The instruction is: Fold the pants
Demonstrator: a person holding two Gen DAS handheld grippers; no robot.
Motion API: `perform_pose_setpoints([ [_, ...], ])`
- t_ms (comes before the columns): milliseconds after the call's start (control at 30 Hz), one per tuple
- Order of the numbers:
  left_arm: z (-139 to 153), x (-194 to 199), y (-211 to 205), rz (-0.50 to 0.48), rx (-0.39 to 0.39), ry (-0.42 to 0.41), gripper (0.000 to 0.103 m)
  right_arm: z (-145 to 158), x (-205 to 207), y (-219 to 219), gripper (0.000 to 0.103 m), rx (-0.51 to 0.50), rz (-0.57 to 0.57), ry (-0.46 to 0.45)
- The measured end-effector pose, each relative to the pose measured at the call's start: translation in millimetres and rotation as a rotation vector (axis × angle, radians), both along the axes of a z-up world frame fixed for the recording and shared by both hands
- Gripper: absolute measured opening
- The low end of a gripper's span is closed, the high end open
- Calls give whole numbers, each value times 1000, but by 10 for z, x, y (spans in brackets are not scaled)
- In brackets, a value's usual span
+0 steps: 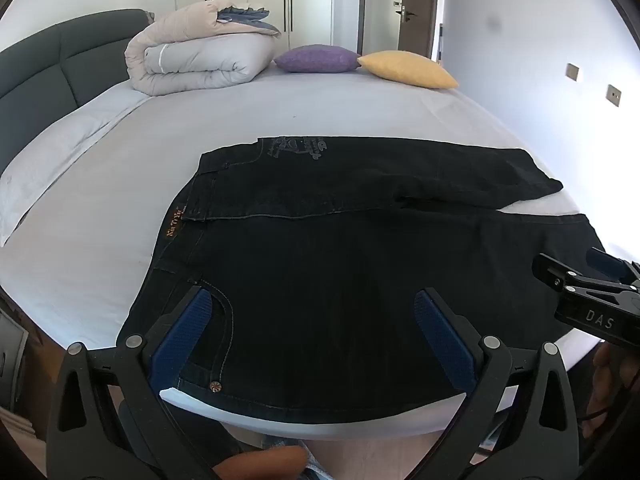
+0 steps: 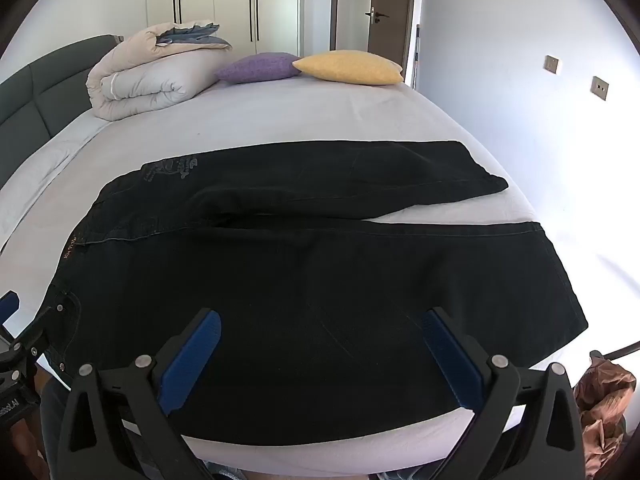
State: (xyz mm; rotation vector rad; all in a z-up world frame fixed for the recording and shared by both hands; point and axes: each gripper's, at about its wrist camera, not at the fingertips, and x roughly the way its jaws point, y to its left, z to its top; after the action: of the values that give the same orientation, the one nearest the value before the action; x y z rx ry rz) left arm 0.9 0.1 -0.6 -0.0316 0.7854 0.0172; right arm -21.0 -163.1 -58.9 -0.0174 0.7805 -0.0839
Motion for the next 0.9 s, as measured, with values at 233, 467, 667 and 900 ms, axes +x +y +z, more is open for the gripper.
perform_pose_setpoints([
  [233, 3, 28, 8, 8, 3, -10, 103, -8, -3, -16, 103, 5, 3, 3],
  [467, -5, -20, -24, -1, 13, -16, 103, -28, -11, 5, 103, -4, 3, -1],
  [667, -4, -32, -15, 1, 11, -15, 103, -58, -24, 28, 103, -5, 3, 0],
  [900, -24, -34, 2, 0, 9, -14, 103, -56, -19, 22, 103, -4, 3, 2],
])
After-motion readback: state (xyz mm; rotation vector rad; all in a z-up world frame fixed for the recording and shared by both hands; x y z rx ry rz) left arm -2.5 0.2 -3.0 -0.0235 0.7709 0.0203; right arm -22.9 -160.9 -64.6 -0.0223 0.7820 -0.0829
